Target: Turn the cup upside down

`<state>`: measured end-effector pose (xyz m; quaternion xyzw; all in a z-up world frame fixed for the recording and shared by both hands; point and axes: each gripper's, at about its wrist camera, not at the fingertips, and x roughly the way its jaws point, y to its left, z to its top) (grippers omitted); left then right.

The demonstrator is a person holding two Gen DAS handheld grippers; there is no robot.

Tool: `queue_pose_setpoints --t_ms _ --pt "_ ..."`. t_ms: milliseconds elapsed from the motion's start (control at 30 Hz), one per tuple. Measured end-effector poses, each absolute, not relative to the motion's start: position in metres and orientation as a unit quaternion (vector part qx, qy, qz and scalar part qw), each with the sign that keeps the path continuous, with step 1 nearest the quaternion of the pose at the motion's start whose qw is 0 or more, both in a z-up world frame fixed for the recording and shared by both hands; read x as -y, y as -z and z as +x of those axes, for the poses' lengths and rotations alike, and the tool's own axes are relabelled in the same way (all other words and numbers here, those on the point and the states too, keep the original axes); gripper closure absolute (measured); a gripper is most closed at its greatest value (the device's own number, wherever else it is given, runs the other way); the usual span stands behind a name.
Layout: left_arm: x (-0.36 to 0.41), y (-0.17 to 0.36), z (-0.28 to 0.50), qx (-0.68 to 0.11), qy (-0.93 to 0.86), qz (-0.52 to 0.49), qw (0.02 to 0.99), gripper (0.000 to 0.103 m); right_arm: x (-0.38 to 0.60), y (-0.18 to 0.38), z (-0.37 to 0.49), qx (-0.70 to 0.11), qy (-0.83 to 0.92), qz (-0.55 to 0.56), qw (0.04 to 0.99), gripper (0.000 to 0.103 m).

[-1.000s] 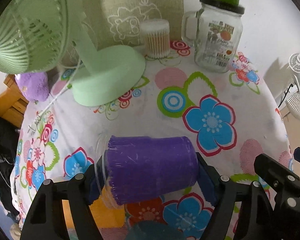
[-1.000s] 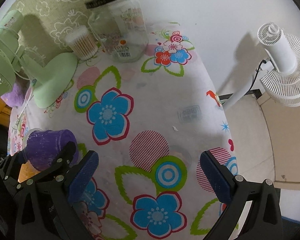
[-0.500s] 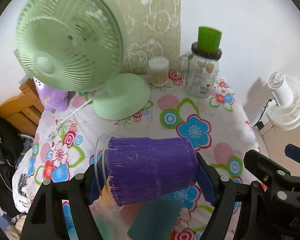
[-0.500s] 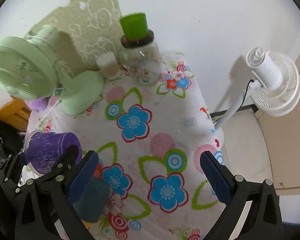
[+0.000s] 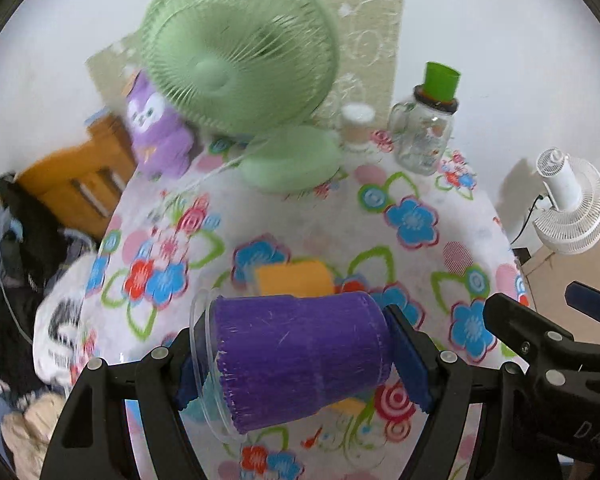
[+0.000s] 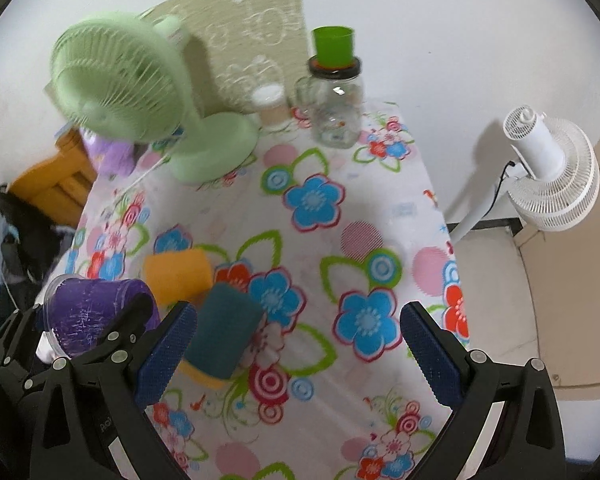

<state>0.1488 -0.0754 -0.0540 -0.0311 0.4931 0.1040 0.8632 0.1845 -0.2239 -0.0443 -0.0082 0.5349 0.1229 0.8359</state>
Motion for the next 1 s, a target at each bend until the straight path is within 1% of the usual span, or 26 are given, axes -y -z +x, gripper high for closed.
queue_pose_setpoints --t_ms 233,500,1000 --pt "0.054 0.075 0.108 -0.515 -0.135 -0.060 0.844 0.024 0.197 0.066 0.160 -0.559 -0.152 -0.036 0.814 0.001" --pt "0.026 0.110 0.069 -0.552 -0.178 -0.117 0.806 0.024 0.162 0.101 0.138 -0.592 -0.188 -0.077 0.780 0.001" --pt "0.011 0.167 0.038 -0.577 -0.255 -0.227 0.742 0.024 0.135 0.148 0.137 -0.620 -0.213 -0.149 0.740 0.001"
